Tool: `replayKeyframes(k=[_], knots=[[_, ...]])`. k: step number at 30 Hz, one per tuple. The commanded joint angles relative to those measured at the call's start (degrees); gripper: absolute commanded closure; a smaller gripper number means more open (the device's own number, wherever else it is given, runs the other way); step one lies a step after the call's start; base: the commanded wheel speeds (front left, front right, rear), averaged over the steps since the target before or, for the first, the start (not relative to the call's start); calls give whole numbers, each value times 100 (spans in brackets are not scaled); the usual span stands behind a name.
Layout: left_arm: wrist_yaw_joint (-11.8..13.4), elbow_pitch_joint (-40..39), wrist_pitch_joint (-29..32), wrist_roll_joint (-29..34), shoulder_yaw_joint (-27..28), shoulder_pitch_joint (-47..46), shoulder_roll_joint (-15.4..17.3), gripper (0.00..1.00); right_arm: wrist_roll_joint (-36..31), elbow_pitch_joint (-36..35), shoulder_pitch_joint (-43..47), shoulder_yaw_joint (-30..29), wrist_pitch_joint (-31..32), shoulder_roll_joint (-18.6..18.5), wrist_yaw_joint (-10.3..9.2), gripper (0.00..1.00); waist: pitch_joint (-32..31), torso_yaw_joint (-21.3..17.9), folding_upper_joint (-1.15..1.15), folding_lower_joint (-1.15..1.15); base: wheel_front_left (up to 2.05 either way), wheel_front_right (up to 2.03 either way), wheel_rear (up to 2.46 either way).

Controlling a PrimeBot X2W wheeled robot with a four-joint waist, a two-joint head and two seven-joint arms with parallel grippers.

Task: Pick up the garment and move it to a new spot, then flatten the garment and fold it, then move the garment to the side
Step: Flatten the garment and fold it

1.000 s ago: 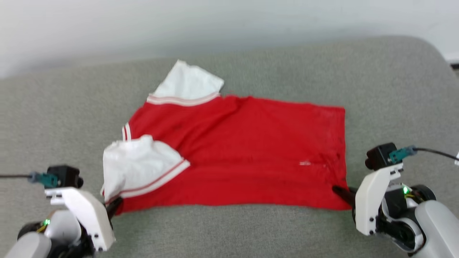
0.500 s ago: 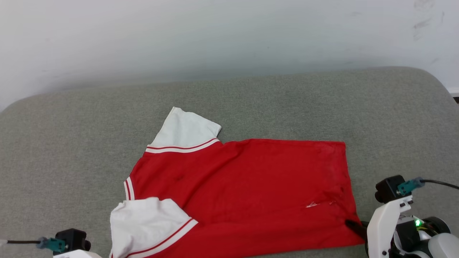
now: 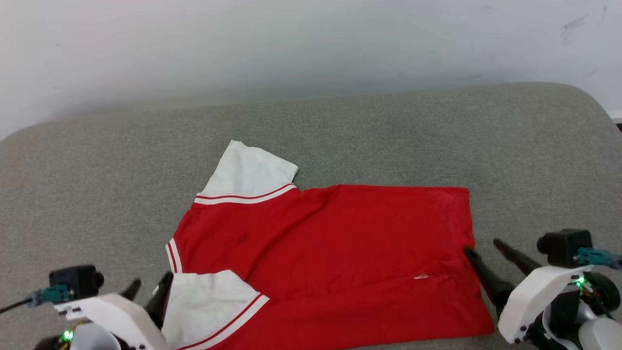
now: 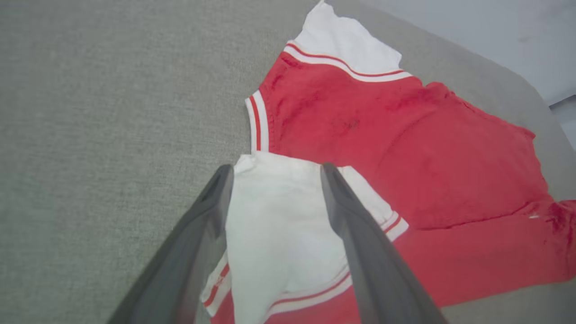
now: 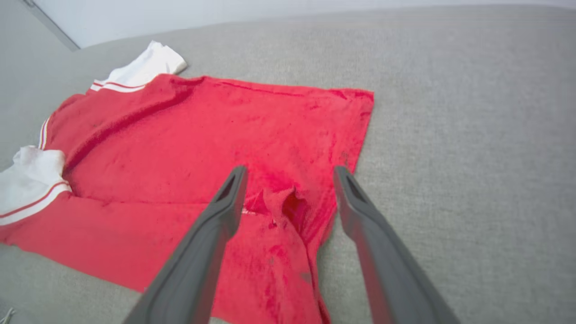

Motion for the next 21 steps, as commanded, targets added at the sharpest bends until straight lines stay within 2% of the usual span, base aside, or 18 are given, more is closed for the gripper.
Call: replayKeyframes(k=[1,4,10,15,21], knots=[[35,-49,-106,120,19,-136,-20,0,-116,-91,43,-67,-204,65,0,0,25,-35,0,0,0,0,0],[178,-153,-444,635,-34,-547,45,0,-573,-357,-52,-351,-930,347,0,0,165,-173,0,0,0,0,0],[201,-167,-816,1183,-106,-1439,21,0,-1060,-768,-384,-661,-1448,697,0,0,749,-421,0,0,0,0,0],[42,62,-781,1334,-135,-2390,26,0,-1221,-1059,-679,-827,-1623,904,0,0,1419,-630,0,0,0,0,0],[-433,564,-161,1008,-114,-3581,194,0,-1257,-1176,-923,-854,-1684,1093,-1,0,1937,-973,0,0,0,0,0]])
